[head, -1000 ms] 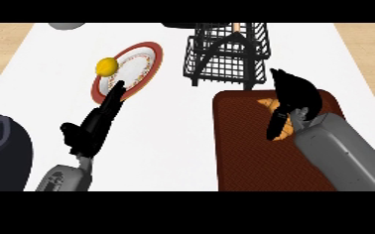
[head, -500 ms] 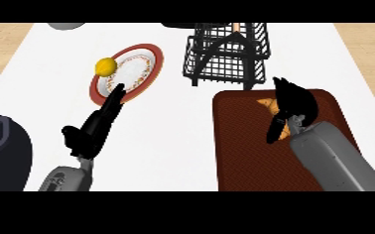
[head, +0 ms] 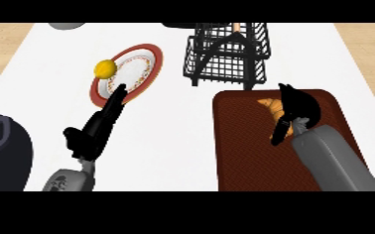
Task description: Pick the croissant from the tray and place it in the tiered basket
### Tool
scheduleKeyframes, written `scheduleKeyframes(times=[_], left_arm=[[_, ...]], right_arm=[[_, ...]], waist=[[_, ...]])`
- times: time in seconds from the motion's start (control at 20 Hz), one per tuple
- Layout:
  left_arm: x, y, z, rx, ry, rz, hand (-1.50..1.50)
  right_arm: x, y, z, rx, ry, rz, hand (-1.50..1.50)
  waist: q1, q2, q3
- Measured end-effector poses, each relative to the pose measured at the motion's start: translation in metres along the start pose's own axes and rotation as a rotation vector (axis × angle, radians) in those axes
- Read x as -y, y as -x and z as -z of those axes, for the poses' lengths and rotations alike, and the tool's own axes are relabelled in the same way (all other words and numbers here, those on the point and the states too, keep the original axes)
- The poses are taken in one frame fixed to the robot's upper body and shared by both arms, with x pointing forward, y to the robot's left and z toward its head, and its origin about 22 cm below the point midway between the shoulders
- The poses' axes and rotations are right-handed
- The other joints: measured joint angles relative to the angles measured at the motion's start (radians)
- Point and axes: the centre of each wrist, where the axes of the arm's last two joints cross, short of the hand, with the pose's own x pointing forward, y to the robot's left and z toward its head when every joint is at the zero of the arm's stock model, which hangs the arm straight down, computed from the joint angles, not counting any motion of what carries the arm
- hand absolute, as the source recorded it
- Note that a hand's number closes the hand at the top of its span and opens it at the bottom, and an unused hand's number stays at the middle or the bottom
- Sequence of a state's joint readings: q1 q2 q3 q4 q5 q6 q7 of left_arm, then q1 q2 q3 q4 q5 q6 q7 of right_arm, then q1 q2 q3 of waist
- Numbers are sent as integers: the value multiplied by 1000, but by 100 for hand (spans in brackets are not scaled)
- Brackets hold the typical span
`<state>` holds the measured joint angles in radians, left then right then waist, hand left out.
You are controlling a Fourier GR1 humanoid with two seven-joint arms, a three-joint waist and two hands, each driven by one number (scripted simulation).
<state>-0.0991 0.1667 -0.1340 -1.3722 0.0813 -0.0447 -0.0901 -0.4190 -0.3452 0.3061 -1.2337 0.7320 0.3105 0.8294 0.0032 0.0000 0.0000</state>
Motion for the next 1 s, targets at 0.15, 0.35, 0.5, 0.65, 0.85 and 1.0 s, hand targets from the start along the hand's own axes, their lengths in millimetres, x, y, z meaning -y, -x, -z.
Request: scheduleKeyframes(times=[0.15,0.35,0.5,0.65,0.85,1.0], left_arm=[[-3,2,6,1,-4,4,0],[-1,4,7,1,2,10,0],[-3,1,4,0,5,0,0],[-9,-3,0,2,12,-2,0],[-3,-4,5,3,4,3,0],[-3,-3,5,2,2,0,0]], right_arm=[[-7,0,3,1,-5,5,-150],[-16,4,13,9,-13,15,150],[-18,8,14,69,15,64,150],[-19,12,16,124,65,89,150],[-24,6,21,164,101,95,150],[-26,5,22,180,120,99,150]], waist=[[-1,0,0],[0,0,0],[0,0,0],[1,-1,-1],[0,-2,-3],[-1,-3,-4]])
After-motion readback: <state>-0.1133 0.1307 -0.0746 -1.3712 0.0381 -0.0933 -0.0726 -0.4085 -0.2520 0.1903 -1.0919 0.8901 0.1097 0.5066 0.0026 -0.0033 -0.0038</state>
